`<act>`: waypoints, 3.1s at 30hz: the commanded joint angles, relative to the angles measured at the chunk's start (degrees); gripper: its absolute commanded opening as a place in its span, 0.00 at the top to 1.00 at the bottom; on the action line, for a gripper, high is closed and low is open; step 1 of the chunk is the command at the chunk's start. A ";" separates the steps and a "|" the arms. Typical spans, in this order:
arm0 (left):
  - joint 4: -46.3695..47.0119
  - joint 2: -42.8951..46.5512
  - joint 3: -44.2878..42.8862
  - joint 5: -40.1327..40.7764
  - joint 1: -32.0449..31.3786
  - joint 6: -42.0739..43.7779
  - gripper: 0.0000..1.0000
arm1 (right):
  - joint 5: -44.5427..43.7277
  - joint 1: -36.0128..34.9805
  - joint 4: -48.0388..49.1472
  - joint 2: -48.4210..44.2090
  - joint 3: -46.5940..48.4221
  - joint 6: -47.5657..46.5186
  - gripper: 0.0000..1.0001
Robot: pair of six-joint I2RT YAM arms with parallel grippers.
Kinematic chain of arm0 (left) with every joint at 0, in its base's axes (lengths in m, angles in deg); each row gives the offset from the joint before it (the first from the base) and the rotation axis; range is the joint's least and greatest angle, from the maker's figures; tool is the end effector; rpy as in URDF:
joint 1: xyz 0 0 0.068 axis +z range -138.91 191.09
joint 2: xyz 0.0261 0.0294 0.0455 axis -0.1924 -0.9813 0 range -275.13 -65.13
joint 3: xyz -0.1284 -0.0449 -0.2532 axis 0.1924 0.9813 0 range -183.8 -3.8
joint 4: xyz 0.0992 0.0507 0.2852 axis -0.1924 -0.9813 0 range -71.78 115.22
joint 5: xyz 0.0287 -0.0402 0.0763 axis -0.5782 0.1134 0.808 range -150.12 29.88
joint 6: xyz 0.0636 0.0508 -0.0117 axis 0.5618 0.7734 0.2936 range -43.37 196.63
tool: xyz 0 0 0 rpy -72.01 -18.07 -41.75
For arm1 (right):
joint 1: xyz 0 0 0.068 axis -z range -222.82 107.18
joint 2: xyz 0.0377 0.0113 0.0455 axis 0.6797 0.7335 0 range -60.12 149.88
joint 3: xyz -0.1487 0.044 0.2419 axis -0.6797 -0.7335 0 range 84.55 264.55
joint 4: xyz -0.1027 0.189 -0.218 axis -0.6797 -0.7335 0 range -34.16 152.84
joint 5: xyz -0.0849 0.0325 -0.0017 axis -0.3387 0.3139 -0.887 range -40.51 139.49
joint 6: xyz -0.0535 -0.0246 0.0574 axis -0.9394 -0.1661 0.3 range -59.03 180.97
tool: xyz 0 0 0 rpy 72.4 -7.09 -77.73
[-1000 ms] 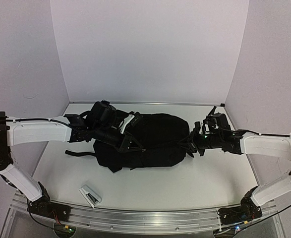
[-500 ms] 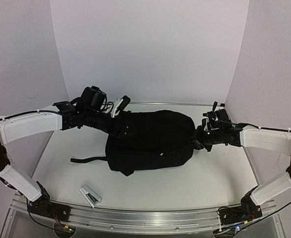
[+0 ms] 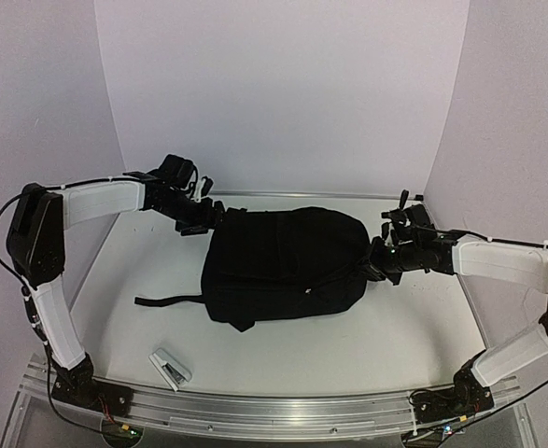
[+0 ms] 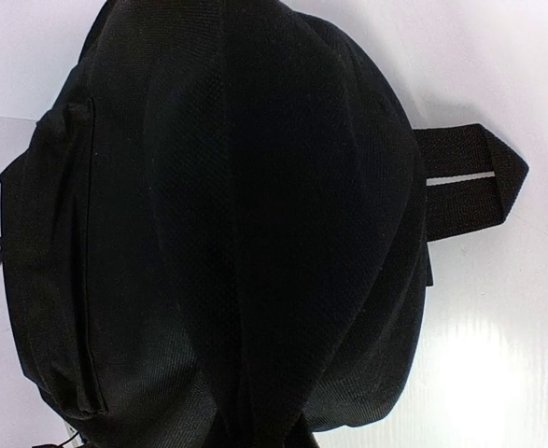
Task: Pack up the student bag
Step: Zip the student bag at the center of the board, then adjust the student bag at the center of the board, then zip the student bag at the center of the board.
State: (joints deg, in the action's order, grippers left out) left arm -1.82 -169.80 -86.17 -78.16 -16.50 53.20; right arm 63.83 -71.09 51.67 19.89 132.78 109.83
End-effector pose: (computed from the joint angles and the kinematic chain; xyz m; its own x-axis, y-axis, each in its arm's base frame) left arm 0.4119 -0.2402 0.2203 -0.8632 0.0245 -0.5043 0.3008 0.8272 -0.4747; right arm 0.3056 0.1846 0.1876 -0.8606 0.3656 -0.3545 0.0449 0.7479 0.6623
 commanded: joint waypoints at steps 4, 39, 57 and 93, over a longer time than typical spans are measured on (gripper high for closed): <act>2.37 -3.97 -6.28 -5.15 0.80 -1.21 0.38 | -4.61 0.42 0.82 -2.64 2.27 -0.87 1.00; 25.19 14.40 22.83 -22.95 -18.32 -11.27 1.00 | -1.06 1.52 0.71 29.40 33.97 -18.72 1.00; -0.05 22.30 13.88 -9.92 -11.73 0.00 0.29 | -0.05 -2.82 0.04 18.99 33.67 -19.15 0.51; -4.11 1.23 1.74 -12.33 -8.36 9.32 0.70 | -1.87 -5.53 -2.45 0.79 22.33 -13.99 0.39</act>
State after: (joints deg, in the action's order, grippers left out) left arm -6.31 -168.39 -81.82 -89.34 -24.87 61.85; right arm 63.30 -76.30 48.95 22.65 155.62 95.73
